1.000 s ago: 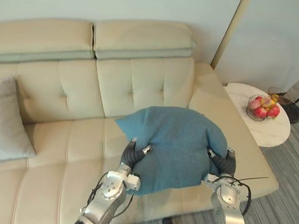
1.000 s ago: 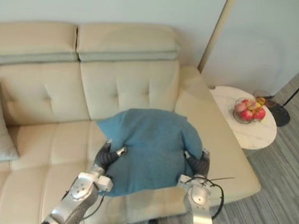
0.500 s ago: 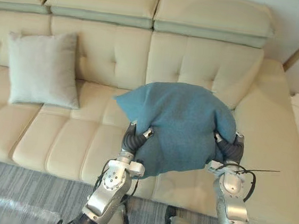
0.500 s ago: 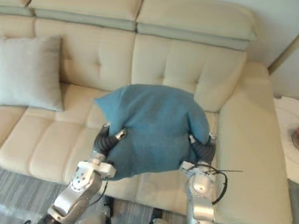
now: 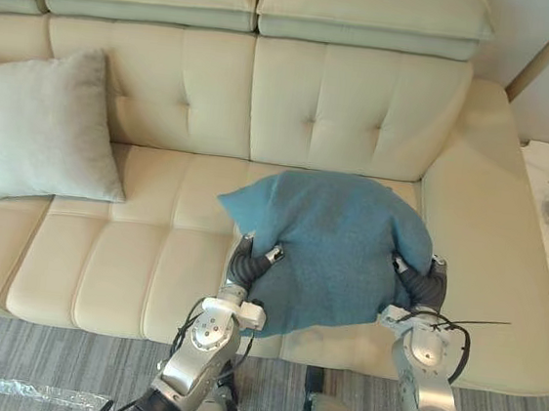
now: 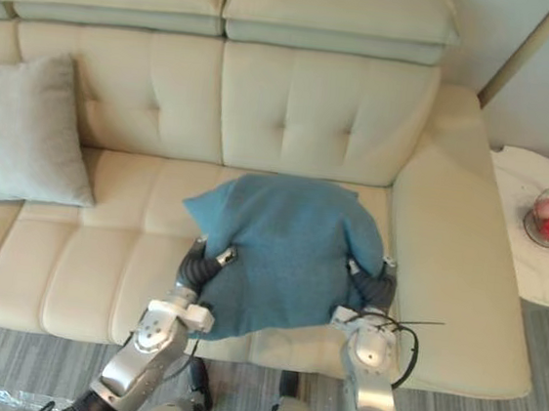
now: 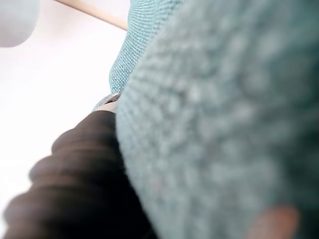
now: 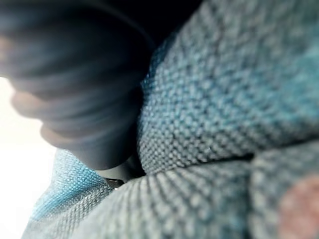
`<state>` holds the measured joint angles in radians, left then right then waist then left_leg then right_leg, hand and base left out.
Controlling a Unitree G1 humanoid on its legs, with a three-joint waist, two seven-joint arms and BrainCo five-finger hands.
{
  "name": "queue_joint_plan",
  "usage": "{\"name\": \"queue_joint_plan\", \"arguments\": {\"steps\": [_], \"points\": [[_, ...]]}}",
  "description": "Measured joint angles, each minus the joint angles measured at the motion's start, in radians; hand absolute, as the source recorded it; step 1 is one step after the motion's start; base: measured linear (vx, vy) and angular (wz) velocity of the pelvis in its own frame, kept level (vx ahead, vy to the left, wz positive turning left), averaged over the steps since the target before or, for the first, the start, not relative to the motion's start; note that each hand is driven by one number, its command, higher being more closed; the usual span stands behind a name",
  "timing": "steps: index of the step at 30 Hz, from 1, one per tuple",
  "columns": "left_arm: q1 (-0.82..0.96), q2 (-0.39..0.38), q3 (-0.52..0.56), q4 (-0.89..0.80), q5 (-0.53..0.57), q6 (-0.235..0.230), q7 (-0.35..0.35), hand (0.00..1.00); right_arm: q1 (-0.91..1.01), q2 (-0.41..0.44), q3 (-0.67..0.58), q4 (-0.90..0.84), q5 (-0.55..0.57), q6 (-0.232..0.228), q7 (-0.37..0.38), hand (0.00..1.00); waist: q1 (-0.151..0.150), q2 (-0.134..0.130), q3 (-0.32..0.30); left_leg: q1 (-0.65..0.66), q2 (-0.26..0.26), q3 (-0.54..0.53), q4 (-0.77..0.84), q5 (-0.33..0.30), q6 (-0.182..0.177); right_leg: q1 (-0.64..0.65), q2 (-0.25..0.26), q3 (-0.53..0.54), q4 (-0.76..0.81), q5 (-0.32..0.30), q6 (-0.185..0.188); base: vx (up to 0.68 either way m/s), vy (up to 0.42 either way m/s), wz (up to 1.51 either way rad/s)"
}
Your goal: Pick up cushions and gather them together orderly.
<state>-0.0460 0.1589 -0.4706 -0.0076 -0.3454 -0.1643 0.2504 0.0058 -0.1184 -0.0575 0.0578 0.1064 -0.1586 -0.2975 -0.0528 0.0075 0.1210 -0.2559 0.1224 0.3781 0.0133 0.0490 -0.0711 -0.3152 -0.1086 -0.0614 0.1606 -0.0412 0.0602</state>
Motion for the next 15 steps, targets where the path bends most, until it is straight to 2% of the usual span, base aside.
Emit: {"name": "queue_joint_plan", "arguments": {"steps": [6,9,12,14,15], "points": [[-0.058,-0.002,0.024,-0.016,0.026,0.000,0.024,1.00,-0.018,0.001,0.011,-0.087,-0.029,0.001,-0.029,1.00,0.012,0.001,0.038,-0.145,0.056,0.024,0.193,-0.078,0.003,-0.108,0.014,0.030,0.064,0.000,0.000,-0.04,-0.019,-0.17],[-0.144,-0.013,0.055,-0.063,0.058,-0.003,0.075,1.00,-0.075,0.000,0.021,-0.204,-0.055,0.001,-0.072,1.00,0.035,-0.002,0.064,-0.268,0.102,0.015,0.320,-0.120,0.006,-0.205,0.030,0.031,0.119,-0.001,-0.001,-0.11,-0.019,-0.13],[-0.227,-0.026,0.080,-0.088,0.080,-0.010,0.120,1.00,-0.169,-0.001,0.021,-0.235,-0.086,0.001,-0.116,1.00,0.043,-0.003,0.076,-0.327,0.111,0.002,0.359,-0.128,0.008,-0.255,0.031,0.026,0.152,-0.002,-0.004,-0.10,0.003,0.05],[-0.300,-0.026,0.092,-0.089,0.091,-0.025,0.160,1.00,-0.247,-0.002,0.021,-0.241,-0.142,0.001,-0.162,1.00,0.046,-0.003,0.077,-0.369,0.111,-0.010,0.377,-0.127,0.010,-0.292,0.027,0.019,0.171,-0.003,-0.004,-0.07,0.011,0.14],[-0.381,-0.028,0.107,-0.088,0.098,-0.027,0.202,1.00,-0.335,-0.002,0.021,-0.239,-0.187,0.001,-0.210,1.00,0.049,-0.002,0.082,-0.402,0.108,-0.019,0.385,-0.121,0.017,-0.325,0.022,0.014,0.187,-0.003,-0.004,-0.05,0.011,0.14]]}}
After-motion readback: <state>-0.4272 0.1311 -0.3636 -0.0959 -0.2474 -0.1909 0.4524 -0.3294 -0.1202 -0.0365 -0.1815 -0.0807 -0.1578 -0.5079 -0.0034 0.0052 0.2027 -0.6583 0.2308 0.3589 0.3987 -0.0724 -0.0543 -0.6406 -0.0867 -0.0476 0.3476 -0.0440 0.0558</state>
